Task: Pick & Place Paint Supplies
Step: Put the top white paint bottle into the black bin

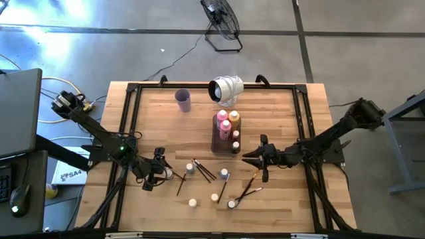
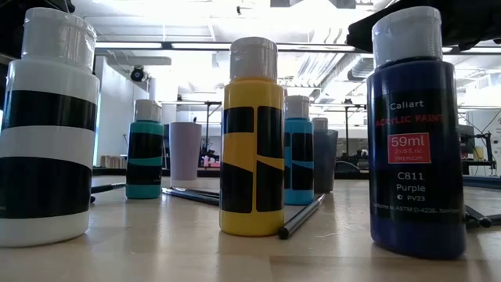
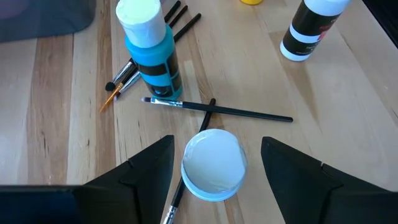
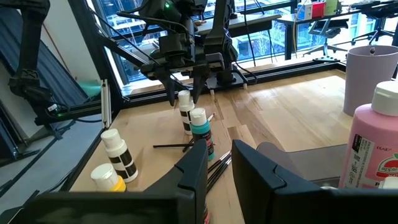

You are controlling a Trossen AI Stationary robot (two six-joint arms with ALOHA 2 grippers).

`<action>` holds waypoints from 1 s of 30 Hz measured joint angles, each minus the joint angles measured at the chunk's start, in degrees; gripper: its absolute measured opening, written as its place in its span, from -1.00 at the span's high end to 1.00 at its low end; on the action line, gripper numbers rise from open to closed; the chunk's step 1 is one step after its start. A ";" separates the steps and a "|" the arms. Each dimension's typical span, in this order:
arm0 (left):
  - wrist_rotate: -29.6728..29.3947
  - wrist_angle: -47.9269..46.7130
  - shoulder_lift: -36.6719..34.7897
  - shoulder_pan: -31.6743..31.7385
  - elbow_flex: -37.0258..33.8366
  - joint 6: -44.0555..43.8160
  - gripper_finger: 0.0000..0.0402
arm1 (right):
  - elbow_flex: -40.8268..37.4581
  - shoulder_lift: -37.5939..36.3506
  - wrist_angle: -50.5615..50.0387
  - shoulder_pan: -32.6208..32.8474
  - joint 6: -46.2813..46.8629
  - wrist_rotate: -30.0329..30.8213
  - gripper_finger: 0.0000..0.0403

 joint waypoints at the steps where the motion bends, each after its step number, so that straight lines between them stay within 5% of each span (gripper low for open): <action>1: 0.00 0.00 0.00 0.00 0.00 0.00 -0.18 | 0.00 -0.02 0.00 0.00 0.00 0.00 0.68; 30: -0.15 0.04 -0.02 0.00 0.00 -2.85 -0.18 | 0.00 -0.02 -0.04 0.00 -0.42 0.00 0.68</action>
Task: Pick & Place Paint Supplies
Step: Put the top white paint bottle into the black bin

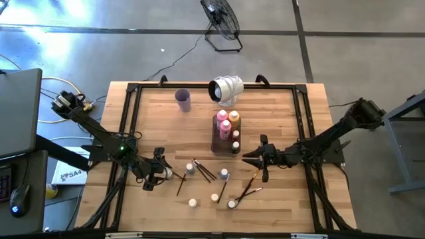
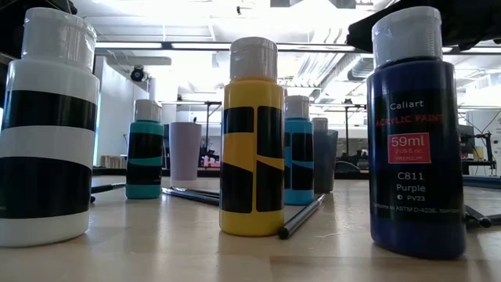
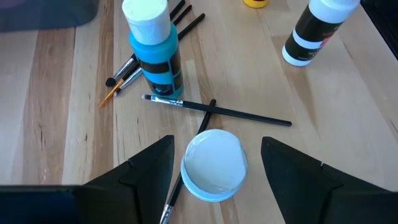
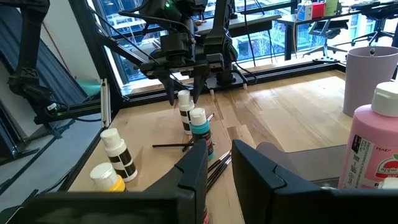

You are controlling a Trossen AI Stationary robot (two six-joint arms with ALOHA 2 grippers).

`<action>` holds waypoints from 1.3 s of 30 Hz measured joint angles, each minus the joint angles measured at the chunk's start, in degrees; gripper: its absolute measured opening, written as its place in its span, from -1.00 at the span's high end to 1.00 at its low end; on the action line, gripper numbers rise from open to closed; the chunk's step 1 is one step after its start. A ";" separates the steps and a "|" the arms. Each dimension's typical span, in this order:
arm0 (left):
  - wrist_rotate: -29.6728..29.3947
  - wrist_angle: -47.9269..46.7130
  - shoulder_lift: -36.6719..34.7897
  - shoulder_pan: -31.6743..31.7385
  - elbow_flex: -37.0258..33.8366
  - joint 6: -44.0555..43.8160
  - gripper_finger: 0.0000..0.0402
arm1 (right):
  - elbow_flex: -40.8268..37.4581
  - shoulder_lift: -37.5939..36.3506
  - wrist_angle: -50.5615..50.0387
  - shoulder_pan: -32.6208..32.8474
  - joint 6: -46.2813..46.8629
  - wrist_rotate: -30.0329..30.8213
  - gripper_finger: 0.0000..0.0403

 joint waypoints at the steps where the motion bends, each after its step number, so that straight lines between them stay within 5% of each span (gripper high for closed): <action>1: 0.00 0.00 0.00 -0.01 0.00 -0.13 -0.18 | 0.00 0.01 0.00 0.00 0.00 0.00 0.68; 13: 0.00 0.00 0.00 -0.01 0.00 -0.14 -0.15 | 0.00 0.00 -0.02 0.00 0.00 0.00 0.68; 27: -2.68 -0.05 0.00 -0.02 0.00 -2.04 0.37 | 0.00 0.00 -0.07 0.00 0.00 0.00 0.68; 39: -3.30 -0.02 0.00 -0.02 0.00 -4.65 0.37 | 0.00 0.01 -0.45 0.00 0.00 0.00 0.68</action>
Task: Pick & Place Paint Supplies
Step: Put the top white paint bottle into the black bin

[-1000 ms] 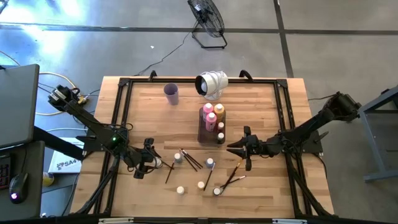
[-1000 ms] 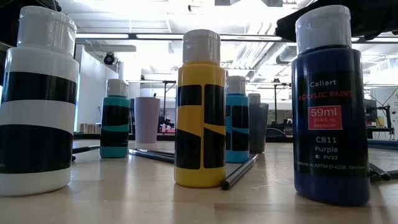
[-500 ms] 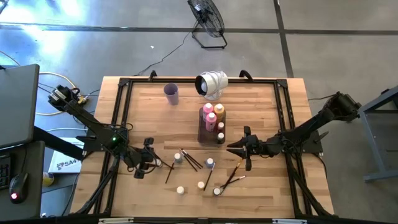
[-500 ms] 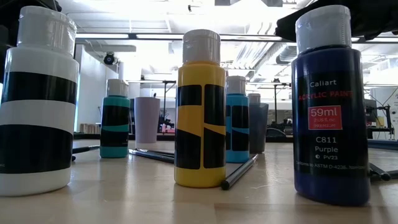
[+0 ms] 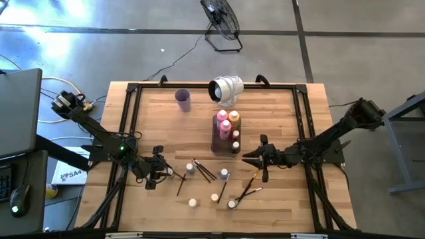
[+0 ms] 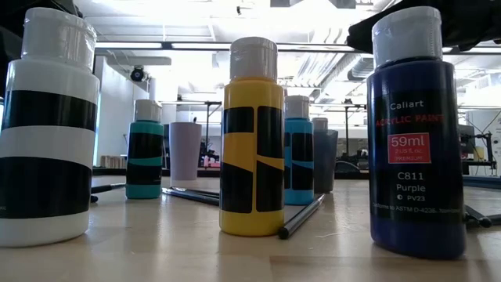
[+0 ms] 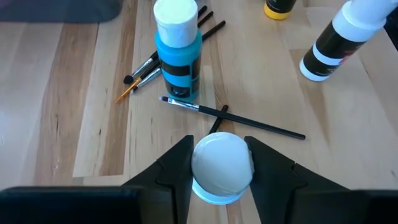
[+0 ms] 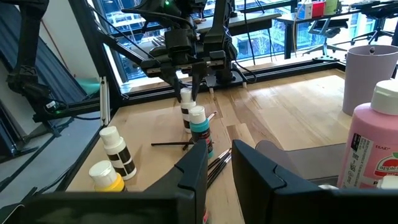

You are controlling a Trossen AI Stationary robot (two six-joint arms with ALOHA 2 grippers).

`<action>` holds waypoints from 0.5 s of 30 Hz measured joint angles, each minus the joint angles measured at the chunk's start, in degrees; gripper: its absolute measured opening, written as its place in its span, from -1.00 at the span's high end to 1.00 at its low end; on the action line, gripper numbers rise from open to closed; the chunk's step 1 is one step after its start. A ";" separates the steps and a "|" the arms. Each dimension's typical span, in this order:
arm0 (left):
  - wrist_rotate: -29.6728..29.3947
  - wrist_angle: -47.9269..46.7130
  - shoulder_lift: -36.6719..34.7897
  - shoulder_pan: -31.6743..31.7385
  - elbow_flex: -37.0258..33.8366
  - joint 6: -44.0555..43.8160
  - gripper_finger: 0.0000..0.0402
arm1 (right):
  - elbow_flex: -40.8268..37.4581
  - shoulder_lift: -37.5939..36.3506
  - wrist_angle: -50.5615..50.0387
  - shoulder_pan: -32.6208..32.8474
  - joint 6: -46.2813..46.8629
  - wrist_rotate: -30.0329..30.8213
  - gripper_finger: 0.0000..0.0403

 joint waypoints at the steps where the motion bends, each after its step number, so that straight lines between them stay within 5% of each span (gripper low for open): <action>1: 0.00 0.00 0.00 0.00 0.00 -0.16 0.37 | 0.00 -0.01 -0.01 0.00 0.00 0.00 0.68; 8: -0.42 -0.95 0.00 0.00 2.75 -1.46 0.37 | 0.00 -0.01 0.02 0.00 0.00 0.00 0.68; 15: -7.95 -12.96 0.00 0.02 10.19 -3.39 0.37 | 0.00 -0.01 0.03 0.08 -0.02 0.00 0.68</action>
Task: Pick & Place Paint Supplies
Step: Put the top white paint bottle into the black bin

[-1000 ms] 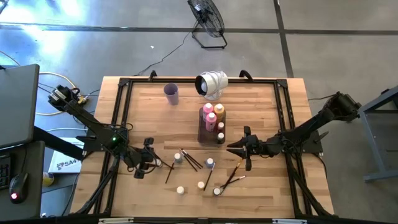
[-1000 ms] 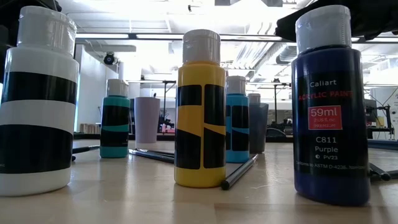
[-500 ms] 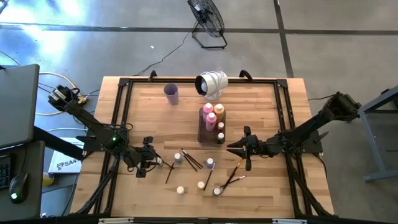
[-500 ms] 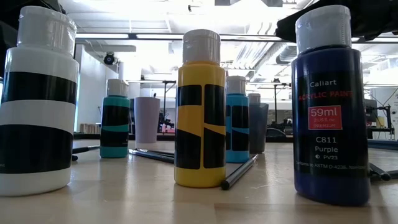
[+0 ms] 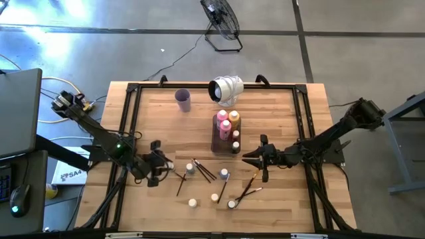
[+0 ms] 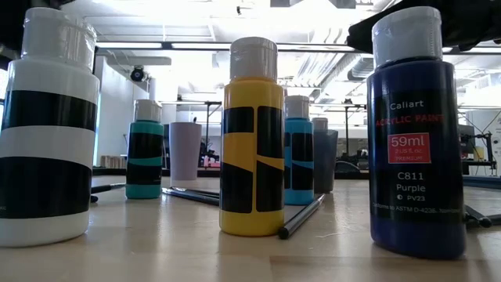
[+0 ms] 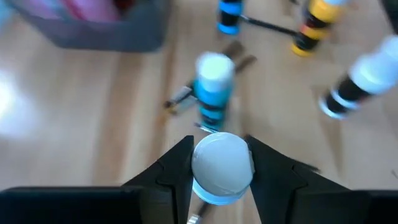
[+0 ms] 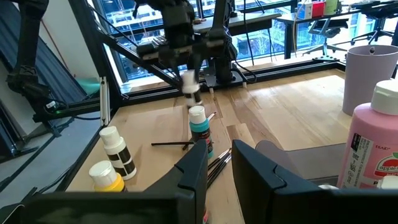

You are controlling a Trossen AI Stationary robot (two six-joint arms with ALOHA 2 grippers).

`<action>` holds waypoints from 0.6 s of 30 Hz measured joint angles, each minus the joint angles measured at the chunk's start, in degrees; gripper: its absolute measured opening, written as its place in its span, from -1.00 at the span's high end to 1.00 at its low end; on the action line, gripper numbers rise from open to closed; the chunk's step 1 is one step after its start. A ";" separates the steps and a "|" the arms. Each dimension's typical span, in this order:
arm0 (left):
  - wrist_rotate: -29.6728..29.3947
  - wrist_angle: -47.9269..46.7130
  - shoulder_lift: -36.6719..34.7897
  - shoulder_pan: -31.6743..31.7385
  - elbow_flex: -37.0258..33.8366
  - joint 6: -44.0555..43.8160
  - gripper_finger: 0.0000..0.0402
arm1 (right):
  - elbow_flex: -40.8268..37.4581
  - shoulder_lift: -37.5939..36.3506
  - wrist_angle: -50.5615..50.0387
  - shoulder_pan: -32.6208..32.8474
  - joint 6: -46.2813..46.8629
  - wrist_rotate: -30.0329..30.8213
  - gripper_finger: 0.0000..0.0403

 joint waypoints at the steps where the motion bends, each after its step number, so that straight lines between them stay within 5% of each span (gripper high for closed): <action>1: -1.60 -1.64 0.00 0.04 1.22 -0.47 0.37 | 0.00 0.00 0.01 0.04 0.01 0.00 0.68; 7: -6.81 -5.11 -0.02 3.09 7.66 -0.79 0.37 | 0.00 0.01 0.03 0.18 -0.12 0.00 0.68; 18: -3.29 2.14 3.42 19.72 14.48 8.70 0.37 | 0.00 -0.20 0.39 3.11 -5.09 0.04 0.68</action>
